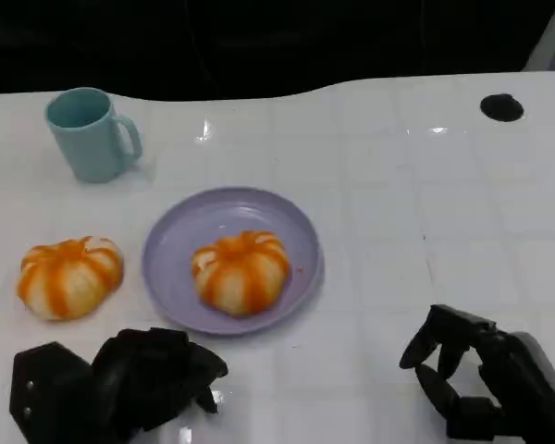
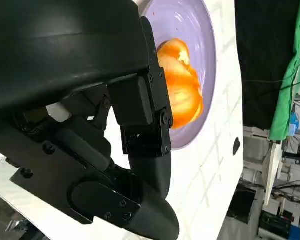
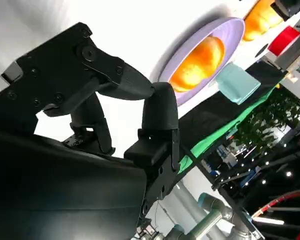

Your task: Grasp the bread from the table and place it into the plate.

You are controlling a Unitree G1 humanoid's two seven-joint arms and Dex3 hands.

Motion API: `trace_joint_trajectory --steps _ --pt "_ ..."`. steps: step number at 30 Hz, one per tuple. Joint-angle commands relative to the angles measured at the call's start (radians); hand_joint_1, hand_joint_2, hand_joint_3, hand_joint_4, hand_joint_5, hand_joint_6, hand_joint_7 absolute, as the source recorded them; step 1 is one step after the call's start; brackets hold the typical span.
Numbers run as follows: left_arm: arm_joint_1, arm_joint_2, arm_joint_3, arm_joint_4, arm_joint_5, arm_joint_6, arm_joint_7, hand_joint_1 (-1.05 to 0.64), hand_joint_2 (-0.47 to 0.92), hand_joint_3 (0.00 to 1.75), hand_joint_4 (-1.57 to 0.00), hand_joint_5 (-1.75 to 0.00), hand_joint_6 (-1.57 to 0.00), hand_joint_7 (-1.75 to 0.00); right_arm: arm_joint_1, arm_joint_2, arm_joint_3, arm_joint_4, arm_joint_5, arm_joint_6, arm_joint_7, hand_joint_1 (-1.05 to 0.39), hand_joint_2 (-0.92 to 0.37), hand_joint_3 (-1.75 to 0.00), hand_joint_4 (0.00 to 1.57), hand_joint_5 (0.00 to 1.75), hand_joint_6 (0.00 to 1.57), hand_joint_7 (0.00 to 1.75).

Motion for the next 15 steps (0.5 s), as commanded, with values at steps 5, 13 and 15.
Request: trace_joint_trajectory --steps 5,13,15 --pt "-0.005 0.021 0.01 0.029 -0.003 -0.005 -0.01 -1.05 0.66 0.21 -0.9 -1.5 -1.55 -0.33 -0.025 -0.009 0.004 0.045 -0.024 0.004 -0.044 -0.35 -0.52 -1.13 0.72 1.75 0.52 1.64" --pt "-0.001 0.019 0.01 0.02 -0.006 0.001 -0.01 -1.05 0.66 0.21 -0.9 -1.51 -1.55 -0.34 -0.027 -0.016 0.007 0.049 -0.022 0.013 -0.045 -0.34 -0.54 -1.1 0.71 1.75 0.51 1.64" --pt "0.0 0.017 0.009 0.019 -0.005 0.0 -0.008 -1.05 0.66 0.21 -0.9 -1.51 -1.55 -0.34 -0.027 -0.019 0.009 0.049 -0.027 0.01 -0.049 -0.34 -0.54 -1.09 0.71 1.75 0.51 1.64"
